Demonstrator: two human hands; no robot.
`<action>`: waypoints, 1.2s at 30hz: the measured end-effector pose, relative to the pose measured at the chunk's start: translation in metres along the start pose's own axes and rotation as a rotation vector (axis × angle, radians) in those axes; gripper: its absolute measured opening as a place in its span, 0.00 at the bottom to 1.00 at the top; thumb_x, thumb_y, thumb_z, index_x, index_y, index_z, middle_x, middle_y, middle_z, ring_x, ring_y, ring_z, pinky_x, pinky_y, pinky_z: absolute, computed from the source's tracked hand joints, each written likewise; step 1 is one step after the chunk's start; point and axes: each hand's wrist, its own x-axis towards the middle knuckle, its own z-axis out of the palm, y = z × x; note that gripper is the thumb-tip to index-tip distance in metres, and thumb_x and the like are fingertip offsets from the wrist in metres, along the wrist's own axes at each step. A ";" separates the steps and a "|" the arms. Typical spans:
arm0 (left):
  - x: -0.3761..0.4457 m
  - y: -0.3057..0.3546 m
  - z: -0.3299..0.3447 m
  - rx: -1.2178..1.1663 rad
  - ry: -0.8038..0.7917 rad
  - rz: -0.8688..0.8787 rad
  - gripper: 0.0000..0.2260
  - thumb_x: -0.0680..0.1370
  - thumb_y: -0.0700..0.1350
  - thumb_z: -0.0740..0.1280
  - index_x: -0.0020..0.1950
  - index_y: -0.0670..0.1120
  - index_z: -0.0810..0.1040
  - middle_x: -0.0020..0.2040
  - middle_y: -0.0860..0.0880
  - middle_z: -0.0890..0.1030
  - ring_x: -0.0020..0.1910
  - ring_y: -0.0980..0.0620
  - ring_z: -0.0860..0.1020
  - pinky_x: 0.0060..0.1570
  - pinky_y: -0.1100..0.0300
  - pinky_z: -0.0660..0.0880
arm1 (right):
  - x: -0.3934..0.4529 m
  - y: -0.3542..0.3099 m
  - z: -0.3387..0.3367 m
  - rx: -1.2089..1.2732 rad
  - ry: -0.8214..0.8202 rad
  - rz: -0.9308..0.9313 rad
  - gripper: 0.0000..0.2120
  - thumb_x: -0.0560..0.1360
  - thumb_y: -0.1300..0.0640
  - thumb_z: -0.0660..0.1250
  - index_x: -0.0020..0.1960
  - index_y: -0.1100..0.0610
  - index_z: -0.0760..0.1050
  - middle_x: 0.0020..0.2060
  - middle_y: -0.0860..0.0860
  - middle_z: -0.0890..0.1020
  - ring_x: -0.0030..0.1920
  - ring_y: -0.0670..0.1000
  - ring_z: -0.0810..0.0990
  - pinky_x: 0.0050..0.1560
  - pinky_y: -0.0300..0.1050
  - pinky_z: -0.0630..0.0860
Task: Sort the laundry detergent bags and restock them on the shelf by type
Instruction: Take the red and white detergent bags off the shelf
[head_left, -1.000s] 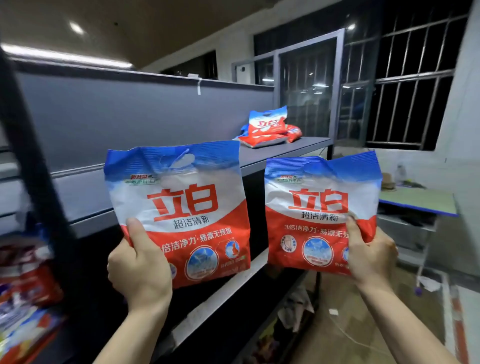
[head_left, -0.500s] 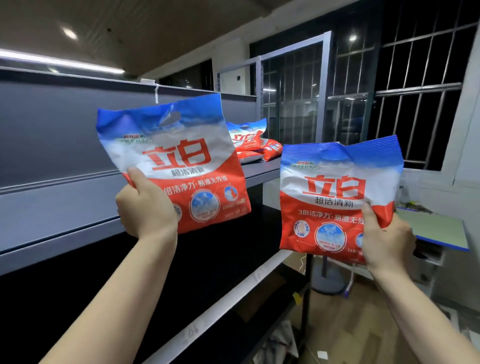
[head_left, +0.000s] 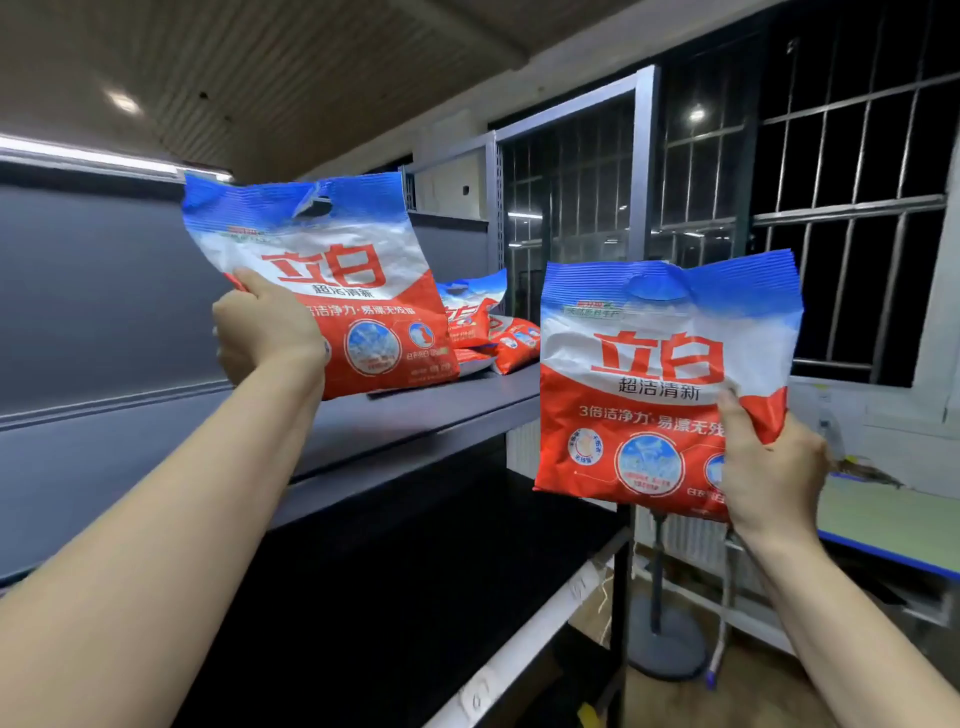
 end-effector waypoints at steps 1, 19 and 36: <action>0.005 0.000 0.017 -0.005 0.001 -0.024 0.24 0.82 0.54 0.49 0.59 0.41 0.77 0.60 0.43 0.79 0.57 0.41 0.76 0.52 0.54 0.70 | 0.013 0.004 0.010 0.005 0.004 -0.012 0.17 0.77 0.45 0.65 0.39 0.58 0.76 0.35 0.53 0.80 0.37 0.55 0.80 0.39 0.44 0.72; 0.093 -0.056 0.233 0.421 -0.048 -0.025 0.38 0.77 0.57 0.64 0.75 0.37 0.52 0.76 0.39 0.55 0.74 0.39 0.55 0.72 0.46 0.49 | 0.185 0.064 0.169 0.355 -0.169 0.056 0.07 0.75 0.49 0.69 0.40 0.51 0.78 0.39 0.47 0.83 0.36 0.42 0.83 0.39 0.45 0.82; 0.078 -0.076 0.224 1.050 -0.433 0.485 0.32 0.67 0.69 0.67 0.69 0.60 0.69 0.66 0.51 0.72 0.67 0.45 0.67 0.64 0.46 0.63 | 0.203 0.061 0.397 -0.159 -0.753 -0.224 0.31 0.77 0.47 0.62 0.75 0.56 0.57 0.72 0.57 0.62 0.70 0.61 0.63 0.67 0.54 0.63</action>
